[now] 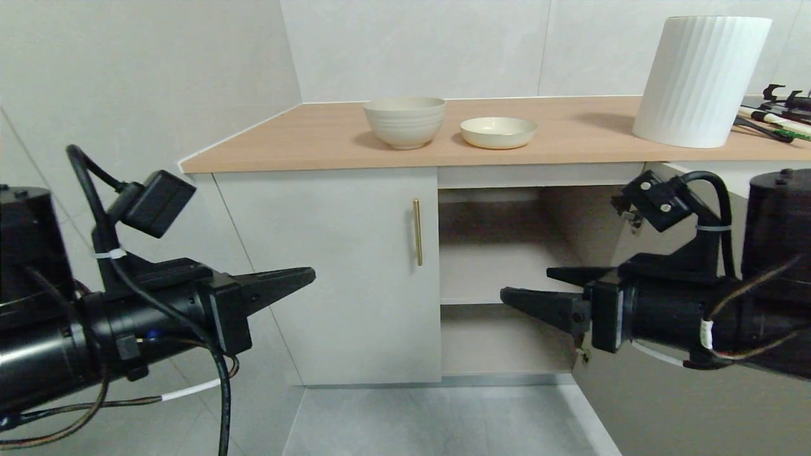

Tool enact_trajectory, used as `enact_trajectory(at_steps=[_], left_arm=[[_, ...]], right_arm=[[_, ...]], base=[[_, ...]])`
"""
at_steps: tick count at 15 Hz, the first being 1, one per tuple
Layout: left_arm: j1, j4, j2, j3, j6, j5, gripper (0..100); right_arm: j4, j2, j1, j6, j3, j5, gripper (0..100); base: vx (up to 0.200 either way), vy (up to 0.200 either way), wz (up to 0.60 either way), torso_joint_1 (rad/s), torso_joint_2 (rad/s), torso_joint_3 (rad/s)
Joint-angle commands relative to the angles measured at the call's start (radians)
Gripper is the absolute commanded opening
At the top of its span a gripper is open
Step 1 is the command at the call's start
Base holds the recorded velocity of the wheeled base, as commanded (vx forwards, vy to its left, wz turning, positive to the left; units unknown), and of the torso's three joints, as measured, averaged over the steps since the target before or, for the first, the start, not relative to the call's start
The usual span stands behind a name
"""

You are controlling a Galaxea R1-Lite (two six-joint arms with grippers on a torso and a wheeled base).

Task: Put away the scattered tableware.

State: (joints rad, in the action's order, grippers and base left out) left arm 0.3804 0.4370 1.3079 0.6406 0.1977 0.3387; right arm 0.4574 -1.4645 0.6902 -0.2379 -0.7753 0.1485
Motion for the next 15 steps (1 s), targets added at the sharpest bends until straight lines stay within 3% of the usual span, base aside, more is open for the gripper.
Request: enact_trajectory(at_steps=[1, 15], left_arm=[[-0.012, 0.003, -0.045, 0.005, 0.002, 0.0, 100], [-0.026, 0.014, -0.016, 0.028, 0.008, -0.001, 100]], right_arm=[[-0.002, -0.08, -0.02, 0.005, -0.044, 0.008, 100], [0.0, -0.097, -0.044, 0.002, -0.05, 0.011, 100]], base=[[0.0, 0.0, 0.0, 0.0, 0.0, 0.0], [0.0, 0.0, 0.0, 0.0, 0.0, 0.0]])
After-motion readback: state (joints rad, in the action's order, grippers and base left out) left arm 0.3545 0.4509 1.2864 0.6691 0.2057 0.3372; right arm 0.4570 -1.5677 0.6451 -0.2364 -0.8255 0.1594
